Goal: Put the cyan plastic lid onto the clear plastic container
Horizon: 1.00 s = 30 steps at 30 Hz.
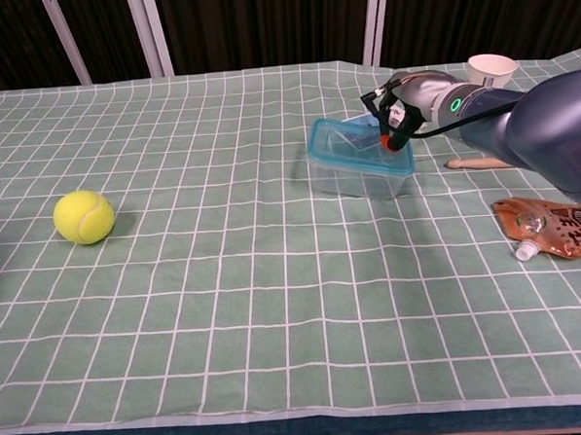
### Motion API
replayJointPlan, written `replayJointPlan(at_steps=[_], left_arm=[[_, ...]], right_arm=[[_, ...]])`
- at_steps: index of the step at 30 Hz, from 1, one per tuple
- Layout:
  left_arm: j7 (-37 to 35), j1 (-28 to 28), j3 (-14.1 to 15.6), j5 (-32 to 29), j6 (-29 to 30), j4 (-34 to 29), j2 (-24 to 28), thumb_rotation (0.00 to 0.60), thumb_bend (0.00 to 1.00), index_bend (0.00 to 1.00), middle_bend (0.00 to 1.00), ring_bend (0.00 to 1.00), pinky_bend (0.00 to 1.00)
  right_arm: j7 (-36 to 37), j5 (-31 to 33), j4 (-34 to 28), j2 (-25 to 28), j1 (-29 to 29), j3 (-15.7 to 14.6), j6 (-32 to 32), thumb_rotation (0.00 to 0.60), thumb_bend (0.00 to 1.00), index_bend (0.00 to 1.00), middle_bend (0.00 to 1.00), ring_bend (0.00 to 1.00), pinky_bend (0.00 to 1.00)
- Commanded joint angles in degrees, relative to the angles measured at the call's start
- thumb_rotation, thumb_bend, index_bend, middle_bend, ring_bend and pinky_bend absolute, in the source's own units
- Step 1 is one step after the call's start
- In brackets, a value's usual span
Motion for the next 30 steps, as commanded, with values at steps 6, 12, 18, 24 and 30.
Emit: replayJointPlan(at_steps=[6,12,18,24,30], left_arm=[[0.0,0.0,0.0,0.0,0.0,-0.1,0.0,0.600,0.54,0.12,0.00,0.00,0.00],[-0.1,0.0,0.1,0.1,-0.1,-0.1,0.0,0.600,0.55,0.12,0.00,0.00,0.00],[-0.1,0.0,0.1,0.1,-0.1,0.0,0.0,0.600,0.55,0.12,0.00,0.00,0.00],[-0.3,0.0,0.1,0.1,-0.2,0.0,0.1,0.600,0.55,0.13,0.00,0.00,0.00],[-0.5,0.0,0.0,0.0,-0.3,-0.1,0.2,0.600,0.55,0.13,0.00,0.00,0.00]], right_arm=[[5.0,-4.9,-7.0,3.3,-1.2,2.5,4.4,0.600,0.46,0.82,0.02,0.00,0.00],[6.3,-8.4,-15.9,6.4,-3.0,1.8,7.4,0.600,0.46,0.82,0.02,0.00,0.00],[6.6,-8.6,-18.3,5.3,-2.6,1.6,8.3,0.600,0.46,0.82,0.02,0.00,0.00],[6.0,-8.6,-18.7,3.8,-2.1,0.8,9.0,0.600,0.46,0.82,0.02,0.00,0.00],[5.2,-8.7,-18.3,2.2,-1.4,0.2,9.6,0.600,0.46,0.82,0.02,0.00,0.00]])
